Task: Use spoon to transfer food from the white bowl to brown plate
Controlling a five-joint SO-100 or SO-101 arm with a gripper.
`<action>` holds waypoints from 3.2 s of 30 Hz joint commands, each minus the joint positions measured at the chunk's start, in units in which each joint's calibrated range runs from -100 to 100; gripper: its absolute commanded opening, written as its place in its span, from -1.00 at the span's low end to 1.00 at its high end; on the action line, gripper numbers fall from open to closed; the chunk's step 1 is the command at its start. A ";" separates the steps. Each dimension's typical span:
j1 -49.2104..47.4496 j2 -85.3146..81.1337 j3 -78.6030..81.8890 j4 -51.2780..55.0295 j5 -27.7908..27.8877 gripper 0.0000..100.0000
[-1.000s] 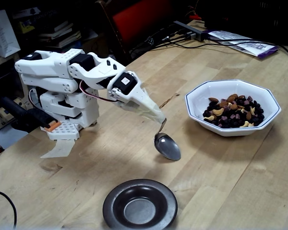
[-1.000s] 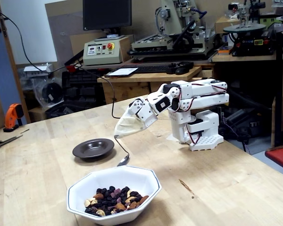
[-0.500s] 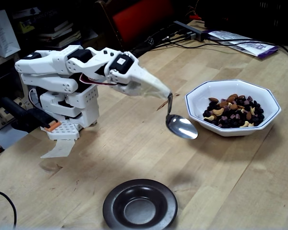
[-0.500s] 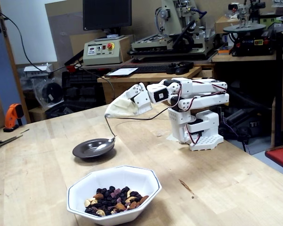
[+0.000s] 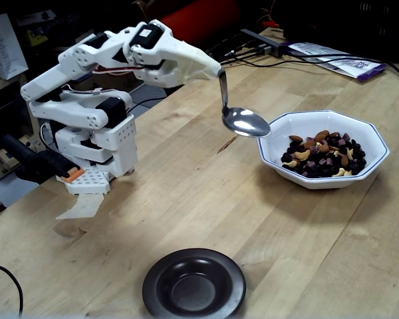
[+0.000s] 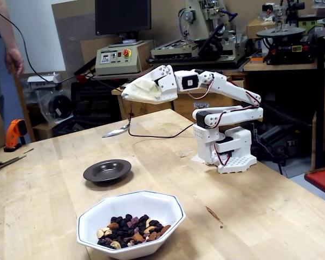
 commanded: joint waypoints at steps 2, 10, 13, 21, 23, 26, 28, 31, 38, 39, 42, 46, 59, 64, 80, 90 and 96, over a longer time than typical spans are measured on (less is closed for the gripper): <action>-0.19 0.25 -9.50 8.76 -0.29 -0.91; -8.42 0.34 -14.46 13.43 -0.39 -0.91; -14.71 0.34 -14.20 13.43 -0.39 -0.91; -24.93 3.59 -14.11 13.43 -0.39 -0.91; -26.42 8.30 -14.73 13.43 -0.39 -0.91; -27.82 17.11 -14.90 13.43 -0.39 -0.91; -27.90 21.73 -15.79 13.03 -0.39 -0.91; -27.97 27.47 -18.80 10.90 -0.39 -0.91; -27.90 36.97 -25.96 4.57 -0.05 -0.91; -27.90 37.99 -26.58 4.18 -0.05 -0.91; -27.90 40.30 -27.82 3.55 -0.15 -0.91; -27.97 41.67 -28.27 3.55 -0.05 -0.91; -27.75 47.24 -26.76 3.70 0.00 -0.91; -27.75 51.69 -27.20 3.07 0.00 -0.91; -27.68 57.08 -26.58 2.83 0.00 -0.91; -25.23 59.73 -26.58 2.76 0.00 -0.91; -23.01 63.92 -26.58 -0.09 0.00 -0.91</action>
